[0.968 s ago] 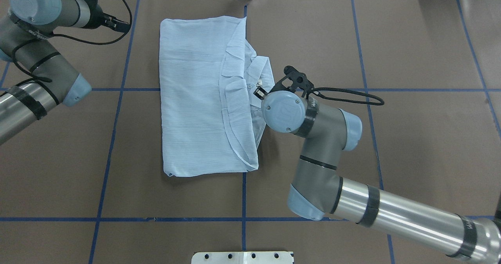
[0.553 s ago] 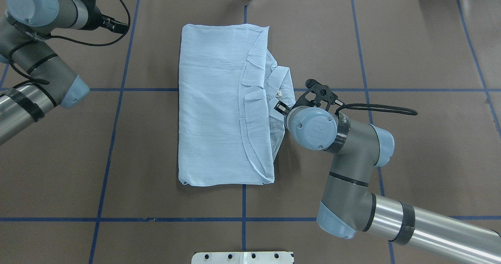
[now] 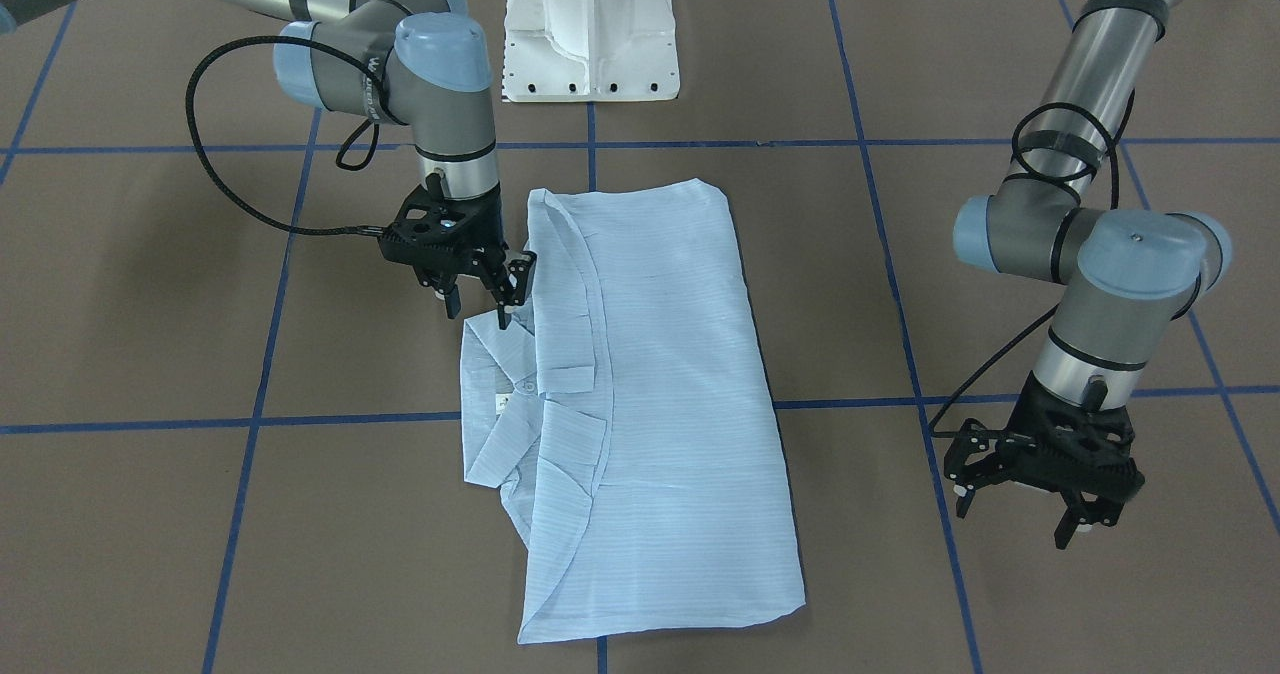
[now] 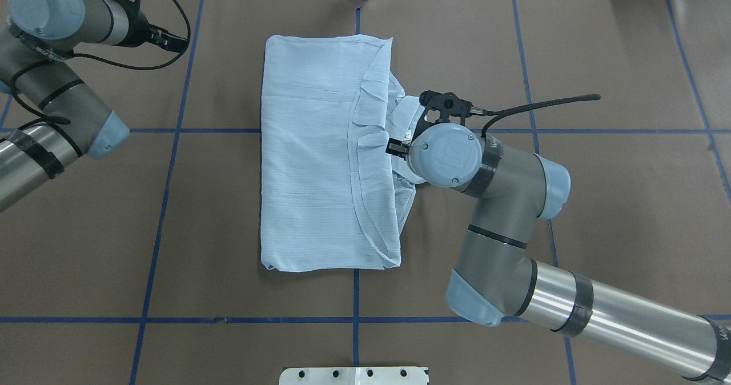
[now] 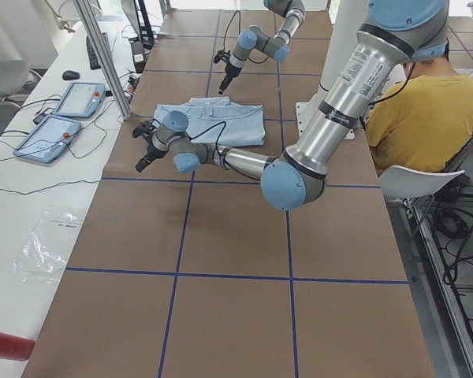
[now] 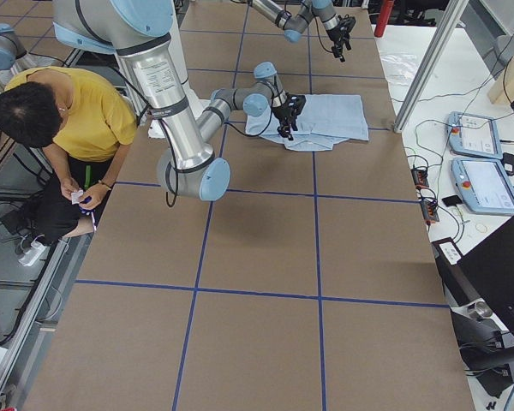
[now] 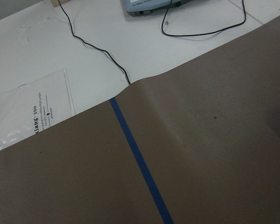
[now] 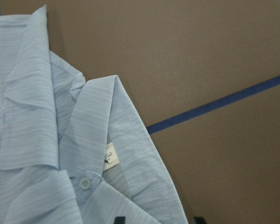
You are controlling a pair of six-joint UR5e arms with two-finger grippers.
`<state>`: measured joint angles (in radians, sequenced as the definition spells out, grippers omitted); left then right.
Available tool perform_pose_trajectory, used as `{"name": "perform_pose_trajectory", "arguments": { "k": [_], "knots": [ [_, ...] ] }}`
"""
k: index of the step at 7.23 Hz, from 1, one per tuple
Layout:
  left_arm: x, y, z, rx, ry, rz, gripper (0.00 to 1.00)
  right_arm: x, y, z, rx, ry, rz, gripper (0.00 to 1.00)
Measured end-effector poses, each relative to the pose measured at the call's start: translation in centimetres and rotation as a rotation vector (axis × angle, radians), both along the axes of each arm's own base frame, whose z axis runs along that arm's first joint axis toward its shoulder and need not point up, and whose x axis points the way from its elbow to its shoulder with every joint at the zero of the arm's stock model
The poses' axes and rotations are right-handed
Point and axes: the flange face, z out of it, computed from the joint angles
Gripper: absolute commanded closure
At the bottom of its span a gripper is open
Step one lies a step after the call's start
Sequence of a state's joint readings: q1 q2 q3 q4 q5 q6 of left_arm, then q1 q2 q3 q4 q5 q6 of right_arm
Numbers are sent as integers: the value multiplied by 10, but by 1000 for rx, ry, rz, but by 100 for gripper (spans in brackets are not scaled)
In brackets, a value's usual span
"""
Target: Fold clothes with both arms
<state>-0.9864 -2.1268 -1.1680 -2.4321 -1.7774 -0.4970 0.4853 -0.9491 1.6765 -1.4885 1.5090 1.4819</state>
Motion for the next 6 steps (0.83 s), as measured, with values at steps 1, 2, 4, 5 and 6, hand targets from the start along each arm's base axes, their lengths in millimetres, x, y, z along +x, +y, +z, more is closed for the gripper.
{"name": "perform_pose_trajectory", "arguments": {
  "k": [1,2,4,5,6],
  "knots": [
    [0,0,0,0,0,0,0,-19,10,-22,14,42,-68,0],
    [0,0,1,-1,0,0,0,-44,28,-35,17,100,-139,2],
    [-1,0,1,-1,0,-1,0,-95,50,-44,19,217,-260,16],
    [-1,0,1,-1,0,-1,0,-112,53,-50,38,272,-324,20],
    [-1,0,1,-3,2,-3,0,-119,56,-55,61,310,-378,26]
  ]
}}
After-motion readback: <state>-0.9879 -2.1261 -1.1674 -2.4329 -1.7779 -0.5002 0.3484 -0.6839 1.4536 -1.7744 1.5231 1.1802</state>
